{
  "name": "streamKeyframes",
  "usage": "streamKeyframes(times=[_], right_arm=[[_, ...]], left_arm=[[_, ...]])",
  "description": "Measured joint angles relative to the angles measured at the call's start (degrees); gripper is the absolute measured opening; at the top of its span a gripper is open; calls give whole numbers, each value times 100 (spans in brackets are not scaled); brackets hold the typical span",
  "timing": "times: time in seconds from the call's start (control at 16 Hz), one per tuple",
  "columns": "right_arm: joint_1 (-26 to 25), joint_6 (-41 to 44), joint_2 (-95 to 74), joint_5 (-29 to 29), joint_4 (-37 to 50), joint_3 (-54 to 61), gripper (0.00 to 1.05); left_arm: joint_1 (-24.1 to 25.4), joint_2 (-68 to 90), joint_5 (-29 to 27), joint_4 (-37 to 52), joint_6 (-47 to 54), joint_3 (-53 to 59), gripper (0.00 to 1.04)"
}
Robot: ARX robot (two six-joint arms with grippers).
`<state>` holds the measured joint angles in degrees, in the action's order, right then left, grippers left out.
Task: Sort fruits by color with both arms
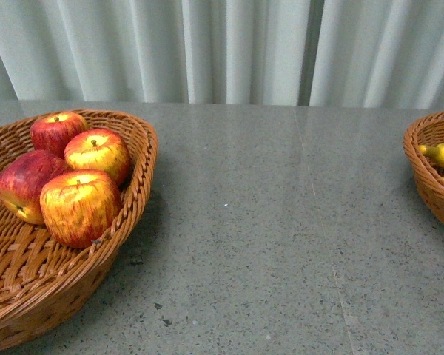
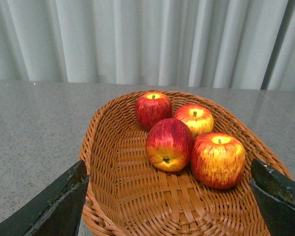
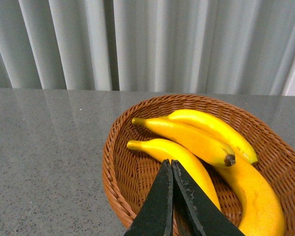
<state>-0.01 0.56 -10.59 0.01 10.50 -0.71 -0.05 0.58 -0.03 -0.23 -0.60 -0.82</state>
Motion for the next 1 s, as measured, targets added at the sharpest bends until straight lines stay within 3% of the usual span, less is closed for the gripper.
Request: streamKeyframes(times=[0.06,0.19,0.69,1.0], right_arm=[[0,0,85,0,-63,0,2],[0,-9,990,-11,-1073,-2,2],[0,-9,1034,0,-1075,-2,2],[0,-11,1034,0,-1078,-2,61]], left_arm=[[0,0,0,0,0,0,98],[0,0,-7,2,0,0,98],[0,0,0,2,0,0,98],[0,0,0,2,0,0,98]])
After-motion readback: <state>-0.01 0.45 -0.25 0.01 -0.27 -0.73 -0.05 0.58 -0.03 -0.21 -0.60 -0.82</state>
